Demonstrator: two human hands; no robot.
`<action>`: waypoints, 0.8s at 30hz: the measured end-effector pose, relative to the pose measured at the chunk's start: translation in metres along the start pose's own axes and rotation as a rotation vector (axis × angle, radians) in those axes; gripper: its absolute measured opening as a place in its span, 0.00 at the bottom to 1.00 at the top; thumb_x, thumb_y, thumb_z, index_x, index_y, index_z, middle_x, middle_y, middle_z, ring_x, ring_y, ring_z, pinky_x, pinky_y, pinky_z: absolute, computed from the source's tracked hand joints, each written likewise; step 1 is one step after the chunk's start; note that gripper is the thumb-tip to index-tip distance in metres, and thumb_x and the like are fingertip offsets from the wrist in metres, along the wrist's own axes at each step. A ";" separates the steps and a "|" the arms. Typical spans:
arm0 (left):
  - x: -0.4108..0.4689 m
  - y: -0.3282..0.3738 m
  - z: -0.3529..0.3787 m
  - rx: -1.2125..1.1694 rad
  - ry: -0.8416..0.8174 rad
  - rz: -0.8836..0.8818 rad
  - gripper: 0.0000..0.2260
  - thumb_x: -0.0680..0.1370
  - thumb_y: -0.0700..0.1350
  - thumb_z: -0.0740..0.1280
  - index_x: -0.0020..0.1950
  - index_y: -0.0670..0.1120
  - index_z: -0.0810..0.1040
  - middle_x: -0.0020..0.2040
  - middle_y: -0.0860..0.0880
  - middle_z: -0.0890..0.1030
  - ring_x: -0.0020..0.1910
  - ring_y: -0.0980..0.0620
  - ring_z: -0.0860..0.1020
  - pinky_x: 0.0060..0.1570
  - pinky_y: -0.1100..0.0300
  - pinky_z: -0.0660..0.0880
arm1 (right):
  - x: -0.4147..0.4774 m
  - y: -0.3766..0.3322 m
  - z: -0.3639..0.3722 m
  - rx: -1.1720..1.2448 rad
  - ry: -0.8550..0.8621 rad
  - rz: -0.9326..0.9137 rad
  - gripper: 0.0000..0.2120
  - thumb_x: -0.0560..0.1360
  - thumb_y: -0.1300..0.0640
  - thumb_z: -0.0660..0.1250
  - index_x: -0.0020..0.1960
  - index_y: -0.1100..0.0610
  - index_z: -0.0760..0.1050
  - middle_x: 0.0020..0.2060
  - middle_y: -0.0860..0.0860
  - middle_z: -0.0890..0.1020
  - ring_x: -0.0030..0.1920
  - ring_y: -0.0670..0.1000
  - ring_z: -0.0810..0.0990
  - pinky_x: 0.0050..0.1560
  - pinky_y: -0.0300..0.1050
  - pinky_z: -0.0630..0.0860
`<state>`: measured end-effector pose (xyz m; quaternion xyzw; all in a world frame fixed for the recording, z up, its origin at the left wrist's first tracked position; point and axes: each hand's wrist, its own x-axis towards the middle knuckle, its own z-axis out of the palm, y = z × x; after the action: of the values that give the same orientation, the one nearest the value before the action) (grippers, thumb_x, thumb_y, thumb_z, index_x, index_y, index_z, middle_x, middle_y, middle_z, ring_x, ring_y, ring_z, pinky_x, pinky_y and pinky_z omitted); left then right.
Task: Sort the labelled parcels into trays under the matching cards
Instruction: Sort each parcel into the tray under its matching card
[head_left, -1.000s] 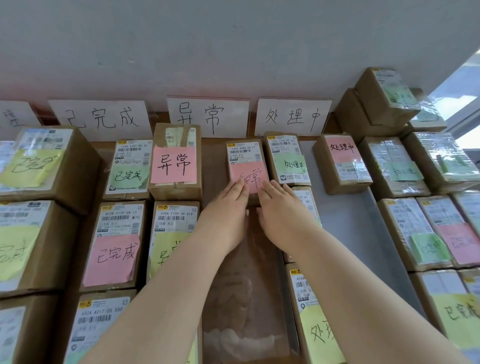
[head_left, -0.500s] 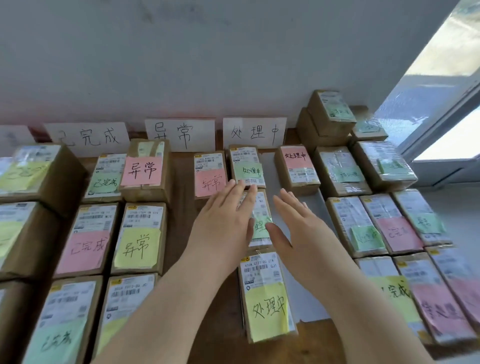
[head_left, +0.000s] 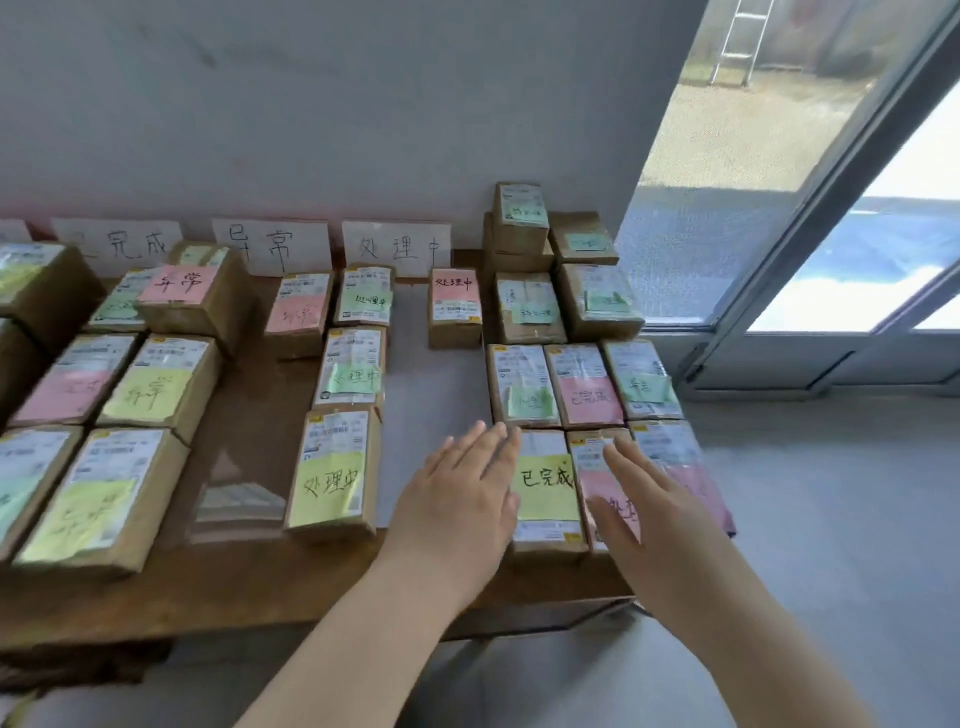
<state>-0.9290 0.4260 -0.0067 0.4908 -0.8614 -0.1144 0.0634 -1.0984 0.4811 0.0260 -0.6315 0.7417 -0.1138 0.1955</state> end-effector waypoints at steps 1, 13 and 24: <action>-0.004 0.009 0.003 0.000 -0.012 -0.006 0.26 0.83 0.52 0.48 0.78 0.50 0.40 0.79 0.53 0.44 0.77 0.55 0.42 0.70 0.61 0.36 | -0.006 0.009 -0.002 0.012 -0.008 0.007 0.28 0.80 0.47 0.56 0.77 0.49 0.52 0.76 0.41 0.52 0.75 0.42 0.51 0.70 0.34 0.52; -0.002 0.044 0.052 0.047 -0.196 -0.088 0.25 0.83 0.52 0.49 0.78 0.49 0.45 0.79 0.52 0.48 0.77 0.54 0.45 0.73 0.59 0.41 | -0.022 0.096 0.011 0.076 -0.044 0.114 0.26 0.80 0.50 0.58 0.76 0.52 0.58 0.75 0.47 0.58 0.75 0.49 0.57 0.71 0.40 0.57; 0.021 0.056 0.107 0.153 -0.387 -0.106 0.27 0.83 0.54 0.49 0.78 0.48 0.40 0.78 0.50 0.38 0.76 0.51 0.38 0.75 0.51 0.42 | 0.029 0.162 0.043 -0.227 -0.218 0.104 0.28 0.82 0.44 0.47 0.78 0.54 0.45 0.77 0.49 0.47 0.77 0.48 0.44 0.75 0.48 0.43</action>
<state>-1.0104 0.4497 -0.0955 0.5076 -0.8367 -0.1439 -0.1470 -1.2282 0.4850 -0.0843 -0.6189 0.7558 0.0504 0.2077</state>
